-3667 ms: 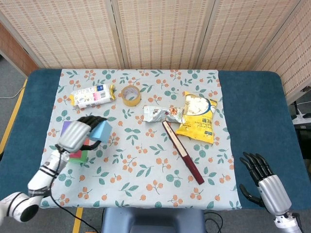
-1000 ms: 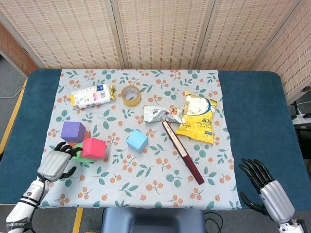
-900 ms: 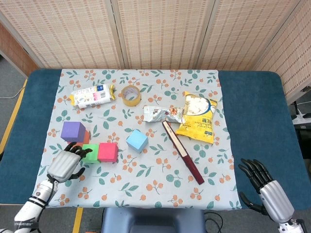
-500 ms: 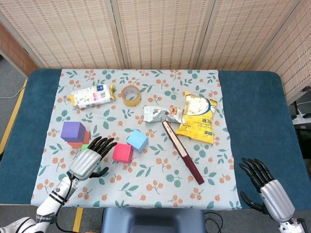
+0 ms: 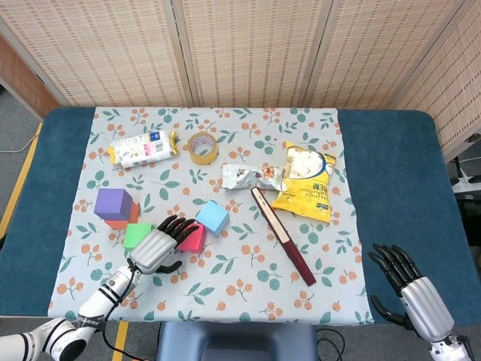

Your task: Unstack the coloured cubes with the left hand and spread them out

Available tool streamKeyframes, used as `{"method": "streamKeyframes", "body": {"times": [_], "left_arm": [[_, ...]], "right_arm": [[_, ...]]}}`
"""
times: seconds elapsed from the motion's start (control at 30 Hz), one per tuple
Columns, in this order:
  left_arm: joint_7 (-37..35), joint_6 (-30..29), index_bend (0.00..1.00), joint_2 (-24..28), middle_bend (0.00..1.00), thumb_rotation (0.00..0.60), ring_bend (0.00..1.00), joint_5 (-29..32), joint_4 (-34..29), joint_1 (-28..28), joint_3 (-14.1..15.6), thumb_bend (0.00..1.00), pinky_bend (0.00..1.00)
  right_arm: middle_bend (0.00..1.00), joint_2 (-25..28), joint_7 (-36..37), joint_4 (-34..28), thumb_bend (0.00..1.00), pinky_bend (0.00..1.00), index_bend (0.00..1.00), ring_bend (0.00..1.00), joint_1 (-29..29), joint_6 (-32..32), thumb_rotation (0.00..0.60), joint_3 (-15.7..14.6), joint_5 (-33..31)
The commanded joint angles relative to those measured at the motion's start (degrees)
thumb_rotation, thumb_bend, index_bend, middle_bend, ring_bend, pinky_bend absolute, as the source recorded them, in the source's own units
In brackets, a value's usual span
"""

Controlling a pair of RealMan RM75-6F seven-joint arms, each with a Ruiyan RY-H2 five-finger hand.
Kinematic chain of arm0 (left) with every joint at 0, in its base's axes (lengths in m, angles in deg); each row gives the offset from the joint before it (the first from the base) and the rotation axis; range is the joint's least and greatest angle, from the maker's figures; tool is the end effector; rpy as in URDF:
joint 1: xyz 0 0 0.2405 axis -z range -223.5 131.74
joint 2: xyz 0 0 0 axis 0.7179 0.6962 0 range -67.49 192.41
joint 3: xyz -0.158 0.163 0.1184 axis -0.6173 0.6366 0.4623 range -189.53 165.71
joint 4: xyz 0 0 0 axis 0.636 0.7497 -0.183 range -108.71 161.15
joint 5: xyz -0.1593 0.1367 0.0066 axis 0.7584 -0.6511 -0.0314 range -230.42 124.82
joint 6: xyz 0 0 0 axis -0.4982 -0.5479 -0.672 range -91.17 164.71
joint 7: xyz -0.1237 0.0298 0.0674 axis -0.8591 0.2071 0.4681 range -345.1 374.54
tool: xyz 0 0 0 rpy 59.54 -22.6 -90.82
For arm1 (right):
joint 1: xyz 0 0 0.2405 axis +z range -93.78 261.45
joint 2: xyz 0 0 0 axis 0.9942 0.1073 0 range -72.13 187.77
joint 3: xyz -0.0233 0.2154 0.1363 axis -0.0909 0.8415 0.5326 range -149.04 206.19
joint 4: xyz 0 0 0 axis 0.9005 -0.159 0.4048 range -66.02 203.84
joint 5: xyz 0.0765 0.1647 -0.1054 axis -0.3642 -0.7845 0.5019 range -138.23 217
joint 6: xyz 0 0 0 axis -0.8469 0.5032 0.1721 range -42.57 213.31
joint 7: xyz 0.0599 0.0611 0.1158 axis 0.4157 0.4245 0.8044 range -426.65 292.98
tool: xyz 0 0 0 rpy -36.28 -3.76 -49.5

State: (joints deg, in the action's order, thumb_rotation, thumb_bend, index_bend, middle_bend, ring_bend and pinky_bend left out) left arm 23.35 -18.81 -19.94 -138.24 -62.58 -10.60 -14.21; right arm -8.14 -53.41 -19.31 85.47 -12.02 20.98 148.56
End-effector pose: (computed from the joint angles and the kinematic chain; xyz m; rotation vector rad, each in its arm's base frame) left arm -0.1755 0.2835 -0.0072 -2.0994 -0.8896 -0.9638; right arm -0.2783 -0.1162 0.1372 1.6210 -0.9782 1.2648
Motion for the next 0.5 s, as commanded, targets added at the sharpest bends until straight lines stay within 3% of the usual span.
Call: {"method": "streamKeyframes", "body": {"times": [0.03, 0.37, 0.5], "left_arm": [[0.0, 0.6, 0.00, -1.2, 0.00, 0.600, 0.00, 0.7, 1.8, 0.7, -0.4, 0.33, 0.00], [-0.8, 2.0, 0.00, -2.3, 0.01, 0.600, 0.01, 3.2, 5.2, 1.4, -0.7, 0.33, 0.00], [-0.5, 3.0, 0.00, -2.5, 0.21, 0.600, 0.15, 4.7, 5.6, 1.8, -0.9, 0.32, 0.00]], "right_arm": [[0.00, 0.1, 0.1, 0.1, 0.30, 0.00, 0.00, 0.00, -0.1, -0.2, 0.600, 0.1, 0.0], [0.00, 0.1, 0.1, 0.0, 0.30, 0.00, 0.00, 0.00, 0.0, 0.0, 0.600, 0.1, -0.2], [0.00, 0.1, 0.1, 0.0, 0.30, 0.00, 0.00, 0.00, -0.1, -0.3, 0.600, 0.2, -0.2]]}}
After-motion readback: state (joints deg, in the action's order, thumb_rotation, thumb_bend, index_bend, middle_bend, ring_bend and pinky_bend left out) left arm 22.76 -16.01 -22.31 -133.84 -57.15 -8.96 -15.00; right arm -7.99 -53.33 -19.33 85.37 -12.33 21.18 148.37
